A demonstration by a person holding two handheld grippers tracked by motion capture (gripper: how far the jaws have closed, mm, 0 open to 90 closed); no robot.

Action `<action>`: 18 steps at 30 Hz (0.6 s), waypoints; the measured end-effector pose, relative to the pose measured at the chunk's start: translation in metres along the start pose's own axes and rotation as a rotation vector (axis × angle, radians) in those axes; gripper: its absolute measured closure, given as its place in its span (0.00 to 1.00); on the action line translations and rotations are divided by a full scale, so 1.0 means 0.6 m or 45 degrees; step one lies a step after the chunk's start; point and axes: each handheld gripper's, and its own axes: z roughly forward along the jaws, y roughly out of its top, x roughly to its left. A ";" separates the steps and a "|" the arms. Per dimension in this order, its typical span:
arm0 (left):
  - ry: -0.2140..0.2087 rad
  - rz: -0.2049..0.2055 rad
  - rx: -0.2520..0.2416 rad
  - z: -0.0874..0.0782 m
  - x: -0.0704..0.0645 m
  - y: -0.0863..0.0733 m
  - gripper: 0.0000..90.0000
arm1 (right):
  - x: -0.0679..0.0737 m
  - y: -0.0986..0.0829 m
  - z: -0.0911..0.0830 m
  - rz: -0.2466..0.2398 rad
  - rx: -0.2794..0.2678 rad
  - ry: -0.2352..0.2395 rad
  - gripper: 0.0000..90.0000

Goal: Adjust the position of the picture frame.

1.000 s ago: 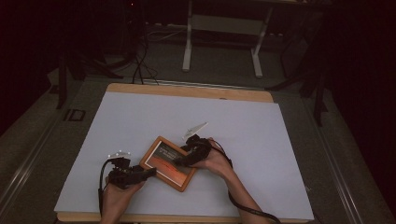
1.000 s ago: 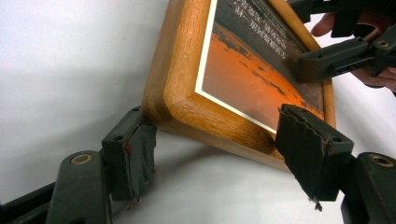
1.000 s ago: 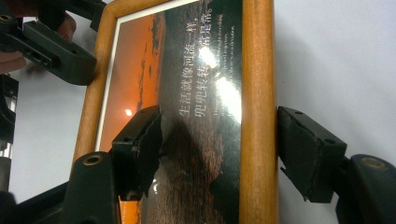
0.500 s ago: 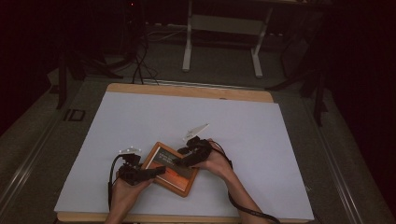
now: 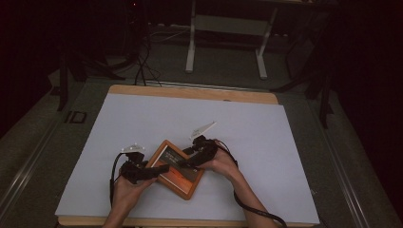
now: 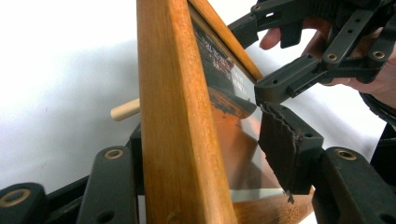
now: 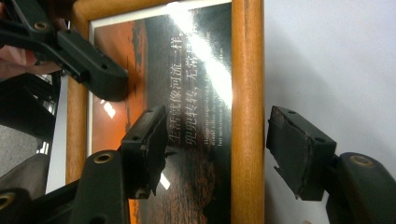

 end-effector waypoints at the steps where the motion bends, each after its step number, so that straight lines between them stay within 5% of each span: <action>1: -0.003 0.014 0.002 0.000 -0.001 0.004 0.51 | -0.001 0.000 -0.002 -0.005 0.000 0.000 0.43; 18: -0.113 0.236 0.059 0.012 -0.018 0.078 0.65 | -0.013 -0.013 -0.050 0.007 -0.097 -0.016 0.45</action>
